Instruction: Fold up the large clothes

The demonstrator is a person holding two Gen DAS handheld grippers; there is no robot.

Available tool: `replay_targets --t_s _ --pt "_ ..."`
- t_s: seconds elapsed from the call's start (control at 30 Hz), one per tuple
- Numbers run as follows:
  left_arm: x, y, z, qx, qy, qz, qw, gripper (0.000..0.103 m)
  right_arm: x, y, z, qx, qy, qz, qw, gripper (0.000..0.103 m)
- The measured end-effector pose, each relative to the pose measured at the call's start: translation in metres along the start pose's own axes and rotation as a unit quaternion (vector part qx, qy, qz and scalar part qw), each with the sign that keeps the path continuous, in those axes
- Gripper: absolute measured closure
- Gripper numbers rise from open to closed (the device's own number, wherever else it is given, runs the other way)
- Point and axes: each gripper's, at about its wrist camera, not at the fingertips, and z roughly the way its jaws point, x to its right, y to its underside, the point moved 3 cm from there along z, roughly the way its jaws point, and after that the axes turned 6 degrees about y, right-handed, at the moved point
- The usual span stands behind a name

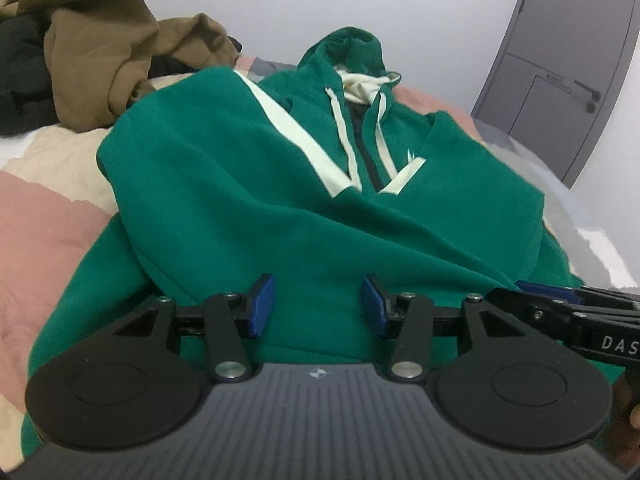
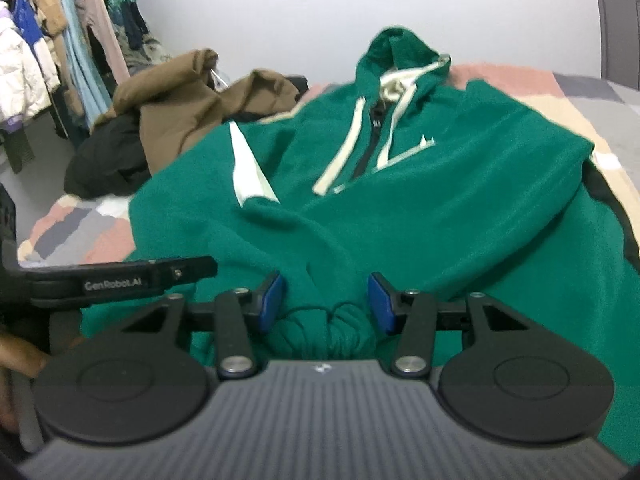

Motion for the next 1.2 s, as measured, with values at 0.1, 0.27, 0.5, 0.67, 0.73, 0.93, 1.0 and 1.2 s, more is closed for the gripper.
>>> replay_targets --t_s 0.1,0.27,0.5,0.67,0.73,0.93,1.0,1.2 --pt "-0.001 0.003 0.008 -0.009 -0.004 0.002 0.9999 0.049 0.003 0.005 0.012 -0.021 -0.003 0.012 1.0 0.053" --pt "-0.004 0.004 0.014 -0.011 -0.007 -0.031 0.9994 0.049 0.0 0.011 0.021 -0.025 0.003 -0.003 1.0 0.053" --pt "-0.001 0.0 -0.003 0.007 -0.011 -0.021 0.9997 0.044 0.003 0.001 0.009 -0.017 0.003 0.009 1.0 0.054" --pt "0.002 -0.011 -0.028 0.037 0.004 -0.063 0.9973 0.041 0.005 -0.004 -0.011 0.013 0.008 0.026 1.0 0.053" --pt "0.009 -0.014 -0.037 0.048 0.006 -0.054 0.9973 0.04 0.004 -0.006 -0.02 0.029 0.015 0.019 0.999 0.053" --pt "0.029 -0.022 -0.06 0.075 0.012 -0.025 0.9968 0.04 0.01 -0.02 -0.045 0.07 0.026 0.04 0.996 0.053" --pt "0.033 -0.032 -0.059 0.074 0.017 -0.025 0.9968 0.04 0.013 -0.03 -0.052 0.084 0.034 0.043 0.995 0.053" --pt "0.032 -0.091 -0.027 0.055 0.028 -0.038 0.9974 0.04 0.033 -0.09 -0.042 0.096 0.026 0.048 0.994 0.051"
